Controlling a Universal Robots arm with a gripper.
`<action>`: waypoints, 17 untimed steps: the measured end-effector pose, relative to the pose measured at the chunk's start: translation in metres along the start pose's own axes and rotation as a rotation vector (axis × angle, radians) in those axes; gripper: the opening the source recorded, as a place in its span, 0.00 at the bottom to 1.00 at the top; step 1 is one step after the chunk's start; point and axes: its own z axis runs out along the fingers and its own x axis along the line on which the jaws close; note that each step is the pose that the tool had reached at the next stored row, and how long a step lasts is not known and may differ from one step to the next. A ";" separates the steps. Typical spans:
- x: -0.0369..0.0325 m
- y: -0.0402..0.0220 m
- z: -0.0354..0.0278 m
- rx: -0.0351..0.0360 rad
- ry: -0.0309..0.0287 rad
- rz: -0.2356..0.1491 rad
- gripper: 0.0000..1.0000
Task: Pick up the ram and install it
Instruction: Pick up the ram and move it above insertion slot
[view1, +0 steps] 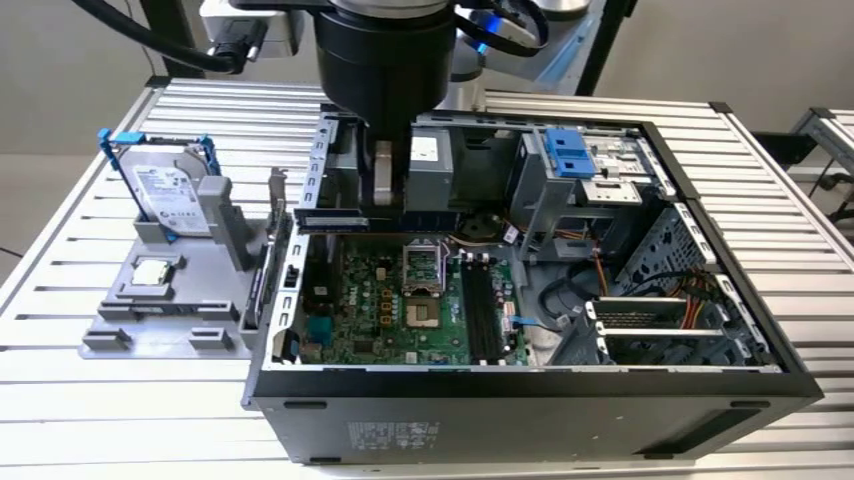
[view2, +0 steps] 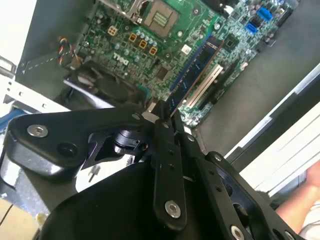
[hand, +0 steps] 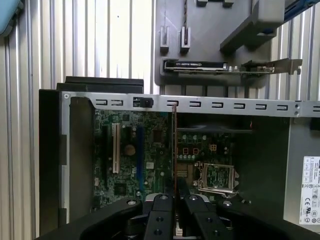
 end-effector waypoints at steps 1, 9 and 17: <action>0.0000 -0.0031 0.0000 -0.0001 0.0000 0.000 0.00; 0.0000 -0.0305 -0.0003 -0.0013 0.0001 0.000 0.00; 0.0000 -0.0606 -0.0006 -0.0019 0.0001 0.000 0.00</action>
